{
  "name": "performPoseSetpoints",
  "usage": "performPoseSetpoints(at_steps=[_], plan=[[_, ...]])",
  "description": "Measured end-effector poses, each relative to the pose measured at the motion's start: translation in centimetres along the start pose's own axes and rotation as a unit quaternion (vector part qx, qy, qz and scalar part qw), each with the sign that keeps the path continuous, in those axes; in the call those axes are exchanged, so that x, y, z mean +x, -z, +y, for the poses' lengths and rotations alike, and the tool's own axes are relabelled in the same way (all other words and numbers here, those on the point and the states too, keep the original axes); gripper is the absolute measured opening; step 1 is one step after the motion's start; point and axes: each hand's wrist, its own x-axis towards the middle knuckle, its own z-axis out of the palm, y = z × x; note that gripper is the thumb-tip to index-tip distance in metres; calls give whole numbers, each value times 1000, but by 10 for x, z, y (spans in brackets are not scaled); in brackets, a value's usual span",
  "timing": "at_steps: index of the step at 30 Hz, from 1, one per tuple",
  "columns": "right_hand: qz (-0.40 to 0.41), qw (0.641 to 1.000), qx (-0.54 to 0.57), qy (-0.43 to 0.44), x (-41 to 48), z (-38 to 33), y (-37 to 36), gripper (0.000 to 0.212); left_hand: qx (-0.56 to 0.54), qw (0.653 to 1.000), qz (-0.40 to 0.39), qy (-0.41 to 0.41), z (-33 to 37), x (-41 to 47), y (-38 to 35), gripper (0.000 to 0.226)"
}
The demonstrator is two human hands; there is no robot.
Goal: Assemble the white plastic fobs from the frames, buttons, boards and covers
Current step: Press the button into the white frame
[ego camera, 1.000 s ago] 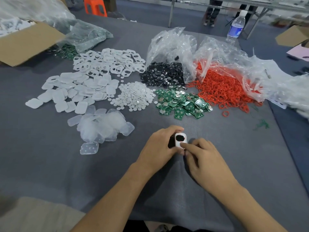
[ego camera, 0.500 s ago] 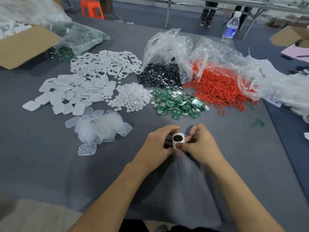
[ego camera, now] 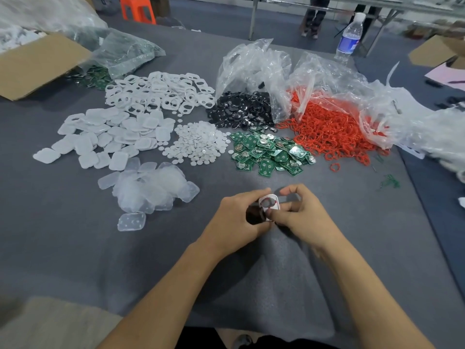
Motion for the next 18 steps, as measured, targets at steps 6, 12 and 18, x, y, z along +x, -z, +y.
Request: performPoseSetpoints(at_steps=[6, 12, 18], plan=[[-6, 1000, -10, -4, 3, 1, 1, 33, -60, 996, -32, 62, -4, 5, 2, 70], [-14, 1000, -23, -13, 4, -1, 1, 25, -135, 987, -24, 81, -7, 9, 5, 51], [-15, 999, -32, -4, 6, 2, 0, 29, -125, 990, -17, 64, -6, 9, 6, 32]])
